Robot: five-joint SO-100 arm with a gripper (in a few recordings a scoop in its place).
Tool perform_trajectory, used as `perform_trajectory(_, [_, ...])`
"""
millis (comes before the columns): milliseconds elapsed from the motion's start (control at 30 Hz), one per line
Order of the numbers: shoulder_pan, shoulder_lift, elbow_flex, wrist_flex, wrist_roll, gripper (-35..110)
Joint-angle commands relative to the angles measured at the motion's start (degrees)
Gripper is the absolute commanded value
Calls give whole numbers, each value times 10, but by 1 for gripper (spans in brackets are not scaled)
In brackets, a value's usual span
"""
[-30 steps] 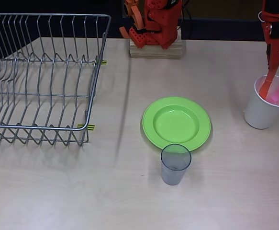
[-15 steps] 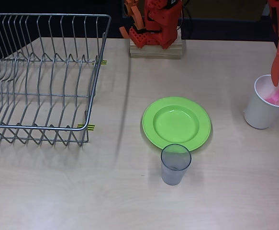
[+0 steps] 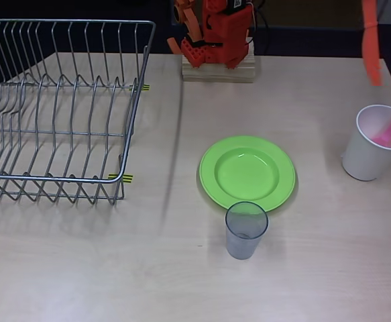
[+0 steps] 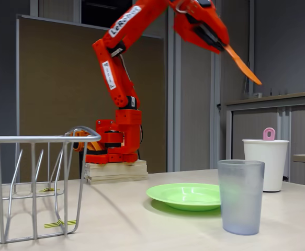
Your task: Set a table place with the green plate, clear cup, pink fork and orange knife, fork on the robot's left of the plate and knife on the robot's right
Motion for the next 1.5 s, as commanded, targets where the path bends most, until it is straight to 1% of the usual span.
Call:
perform_trajectory(0, [83, 103, 104, -33, -62, 0])
perform_trajectory(167, [190, 251, 327, -141, -157, 0])
perform_trajectory(267, [224, 323, 437, -197, -197, 0])
perform_trajectory(533, [277, 454, 657, -293, -213, 0])
perform_trajectory(700, [323, 504, 783, -379, -224, 0])
perform_trajectory(933, [393, 474, 835, -438, -208, 0])
perform_trajectory(1200, [425, 471, 908, -477, -123, 0])
perform_trajectory(1300, [432, 434, 914, -487, -100, 0])
perform_trajectory(1467, [444, 346, 917, -546, -93, 0])
